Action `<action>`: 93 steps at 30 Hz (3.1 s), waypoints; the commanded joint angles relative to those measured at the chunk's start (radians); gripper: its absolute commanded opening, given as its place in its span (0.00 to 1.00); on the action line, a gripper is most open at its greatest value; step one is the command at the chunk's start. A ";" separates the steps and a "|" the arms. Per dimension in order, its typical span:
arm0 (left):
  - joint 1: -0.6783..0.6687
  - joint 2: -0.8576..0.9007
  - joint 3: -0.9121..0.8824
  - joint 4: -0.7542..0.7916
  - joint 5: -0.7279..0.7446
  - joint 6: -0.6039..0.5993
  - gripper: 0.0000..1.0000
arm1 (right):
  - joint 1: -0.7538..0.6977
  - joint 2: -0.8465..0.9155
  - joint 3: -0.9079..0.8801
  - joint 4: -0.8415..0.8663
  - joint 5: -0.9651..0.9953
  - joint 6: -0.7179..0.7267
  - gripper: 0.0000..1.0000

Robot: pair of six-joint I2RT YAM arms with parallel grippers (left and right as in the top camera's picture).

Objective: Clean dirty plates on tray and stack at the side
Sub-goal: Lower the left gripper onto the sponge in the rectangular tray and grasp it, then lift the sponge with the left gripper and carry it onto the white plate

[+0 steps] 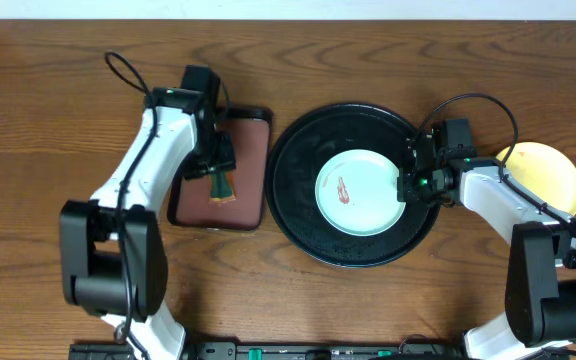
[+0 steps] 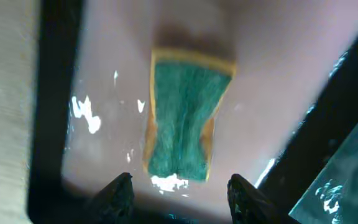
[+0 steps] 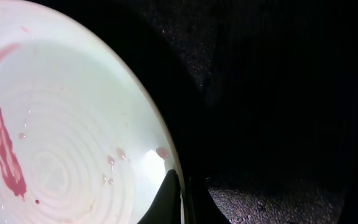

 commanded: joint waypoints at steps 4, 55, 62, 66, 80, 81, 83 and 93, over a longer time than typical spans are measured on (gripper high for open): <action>0.002 0.056 -0.082 0.172 -0.064 0.019 0.52 | 0.005 0.019 -0.003 -0.008 -0.011 0.011 0.01; -0.082 0.012 -0.161 0.135 0.017 0.067 0.24 | 0.005 0.019 -0.003 -0.008 -0.029 0.011 0.01; -0.082 -0.019 -0.145 0.172 -0.072 0.066 0.57 | 0.005 0.019 -0.003 -0.008 -0.029 0.011 0.01; -0.082 0.004 -0.148 0.209 -0.094 0.066 0.57 | 0.005 0.019 -0.003 -0.008 -0.029 0.011 0.01; -0.082 0.090 -0.122 0.253 -0.035 0.035 0.08 | 0.005 0.019 -0.003 -0.008 -0.038 0.014 0.01; -0.082 0.078 -0.108 0.248 -0.034 0.045 0.07 | 0.005 0.019 -0.003 -0.008 -0.038 0.014 0.01; -0.082 0.051 -0.081 0.237 -0.035 0.065 0.10 | 0.005 0.019 -0.003 -0.008 -0.038 0.014 0.01; -0.083 -0.009 -0.069 0.105 -0.034 -0.024 0.61 | 0.005 0.019 -0.003 -0.008 -0.038 0.014 0.01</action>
